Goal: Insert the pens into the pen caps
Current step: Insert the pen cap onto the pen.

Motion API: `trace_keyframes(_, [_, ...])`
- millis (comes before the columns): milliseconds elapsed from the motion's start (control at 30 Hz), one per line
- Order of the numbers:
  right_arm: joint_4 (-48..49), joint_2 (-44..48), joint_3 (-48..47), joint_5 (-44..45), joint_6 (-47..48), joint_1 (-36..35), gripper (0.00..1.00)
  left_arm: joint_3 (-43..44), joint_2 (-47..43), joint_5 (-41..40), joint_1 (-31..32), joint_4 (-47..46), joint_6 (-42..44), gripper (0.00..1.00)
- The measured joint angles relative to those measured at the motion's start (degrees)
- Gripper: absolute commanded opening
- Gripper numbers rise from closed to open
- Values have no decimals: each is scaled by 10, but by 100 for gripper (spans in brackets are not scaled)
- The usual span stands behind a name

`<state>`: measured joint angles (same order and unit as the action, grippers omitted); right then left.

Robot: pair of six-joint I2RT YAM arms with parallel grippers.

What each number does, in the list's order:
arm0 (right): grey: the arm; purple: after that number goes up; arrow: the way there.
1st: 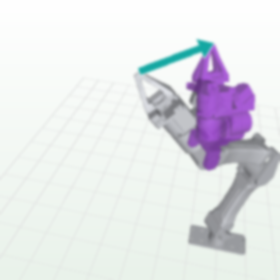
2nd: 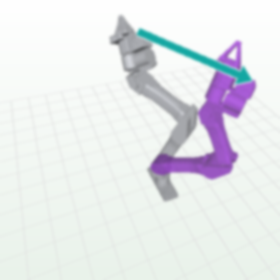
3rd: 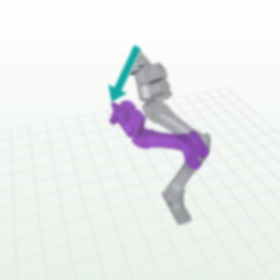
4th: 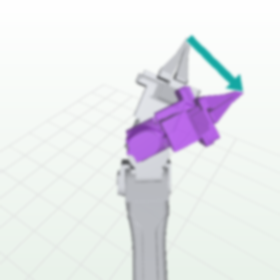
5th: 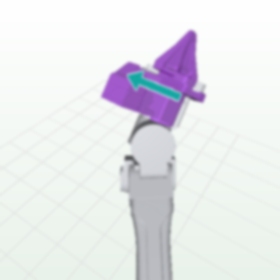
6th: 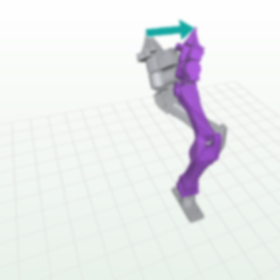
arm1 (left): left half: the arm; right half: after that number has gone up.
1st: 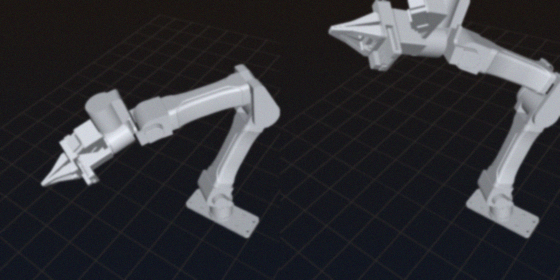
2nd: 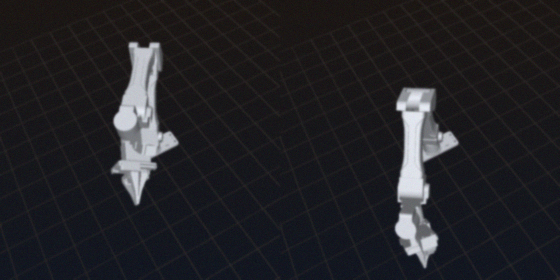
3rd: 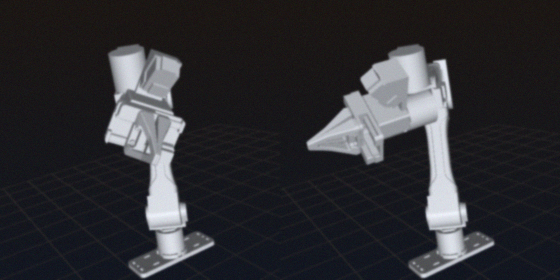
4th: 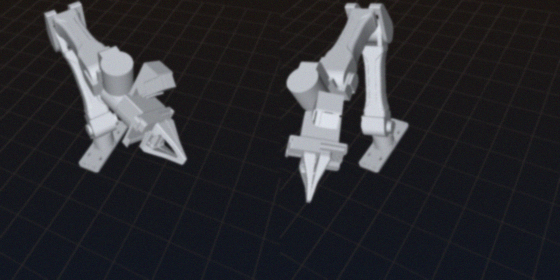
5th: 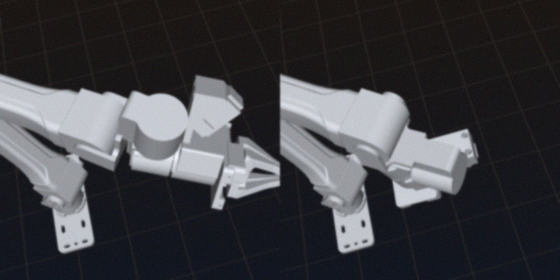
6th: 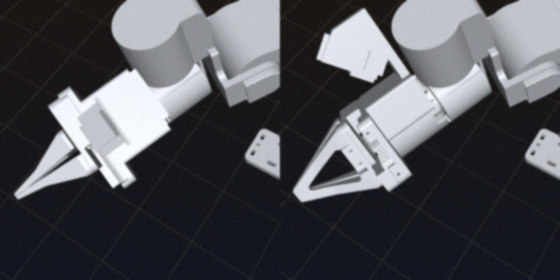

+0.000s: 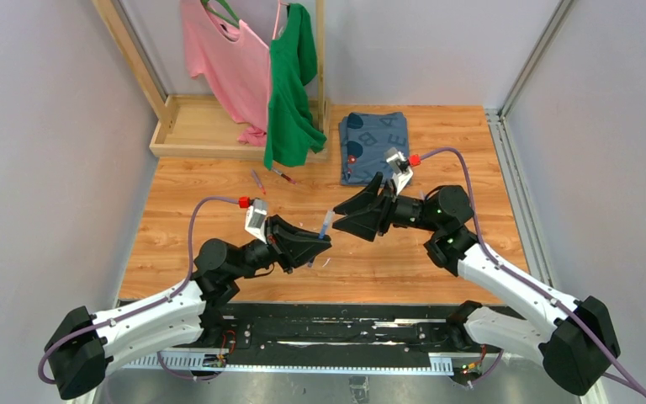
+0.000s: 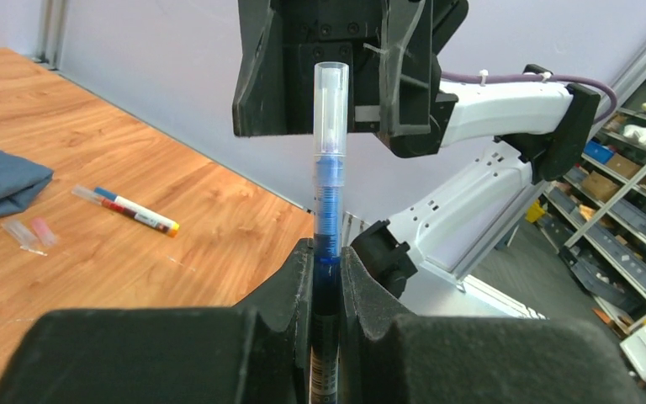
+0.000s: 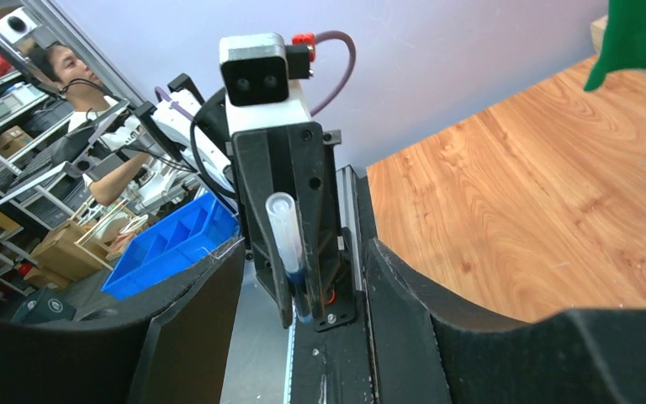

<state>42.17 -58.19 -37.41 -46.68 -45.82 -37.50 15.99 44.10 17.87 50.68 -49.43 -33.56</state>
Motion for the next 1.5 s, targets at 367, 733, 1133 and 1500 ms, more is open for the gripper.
trace_keyframes(367, [31,-26,-40,-20,7,-12,43,0,4,20,0,-3,-14,0])
trace_keyframes(733, [6,-43,-45,-28,36,-37,8,0,7,24,0,-11,-23,0])
trace_keyframes(1133, [-37,-38,-33,4,54,-43,1,0,10,-4,0,23,-25,0])
trace_keyframes(1500, [27,-45,47,73,24,-66,1,-11,-10,11,-18,103,-23,0])
